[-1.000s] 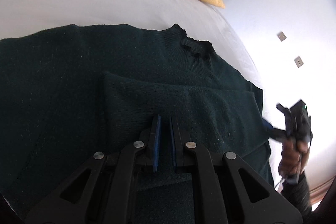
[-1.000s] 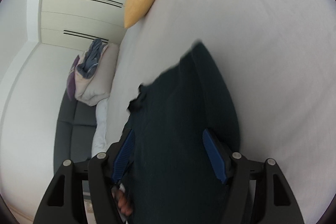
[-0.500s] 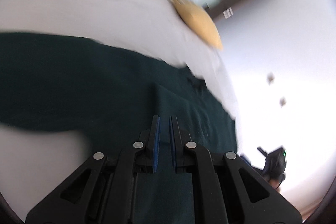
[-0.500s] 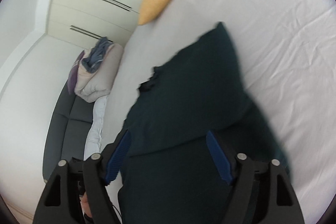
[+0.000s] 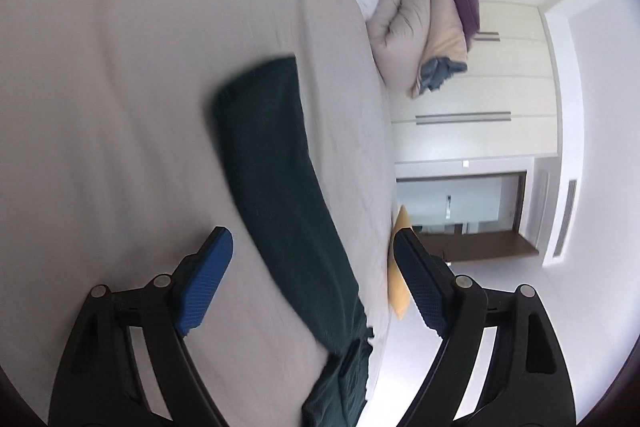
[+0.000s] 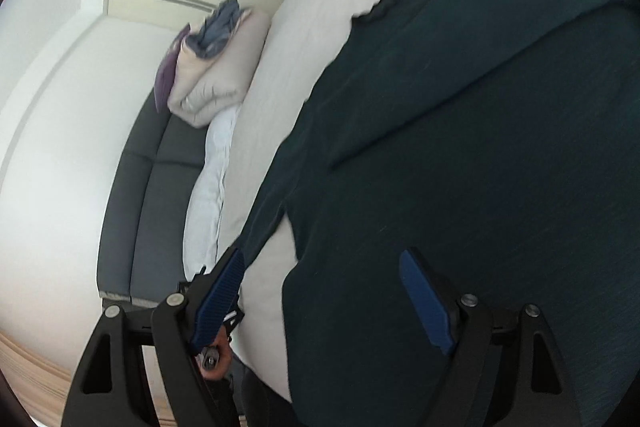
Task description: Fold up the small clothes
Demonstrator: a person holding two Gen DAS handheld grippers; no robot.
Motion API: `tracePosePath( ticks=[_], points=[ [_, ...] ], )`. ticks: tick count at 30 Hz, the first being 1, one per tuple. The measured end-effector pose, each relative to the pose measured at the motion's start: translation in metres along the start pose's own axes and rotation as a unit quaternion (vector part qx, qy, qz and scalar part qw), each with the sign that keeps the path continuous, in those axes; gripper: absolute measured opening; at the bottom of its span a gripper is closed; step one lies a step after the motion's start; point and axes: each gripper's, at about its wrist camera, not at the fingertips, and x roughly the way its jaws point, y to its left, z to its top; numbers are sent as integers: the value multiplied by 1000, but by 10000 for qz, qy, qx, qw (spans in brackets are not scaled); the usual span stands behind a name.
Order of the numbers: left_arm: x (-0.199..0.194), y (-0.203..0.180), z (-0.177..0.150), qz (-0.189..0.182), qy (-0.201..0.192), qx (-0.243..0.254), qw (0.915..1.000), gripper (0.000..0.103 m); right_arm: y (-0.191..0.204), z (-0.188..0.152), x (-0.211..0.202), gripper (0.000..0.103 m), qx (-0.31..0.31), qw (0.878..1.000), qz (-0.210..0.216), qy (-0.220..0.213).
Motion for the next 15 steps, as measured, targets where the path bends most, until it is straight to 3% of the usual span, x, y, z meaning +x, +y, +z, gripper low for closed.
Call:
tracePosePath(
  ticks=[5, 7, 12, 15],
  points=[
    [7, 11, 19, -35, 2, -286, 9996, 80, 18, -13, 17, 83, -125, 9998, -58, 151],
    [15, 18, 14, 7, -112, -451, 9989, 74, 23, -17, 20, 83, -169, 9997, -62, 176],
    [24, 28, 19, 49, -391, -903, 9951, 73, 31, -23, 18, 83, -286, 9994, -73, 177],
    [34, 35, 22, 32, -410, -1065, 9935, 55, 36, -24, 20, 82, -313, 9993, -59, 175]
  ],
)
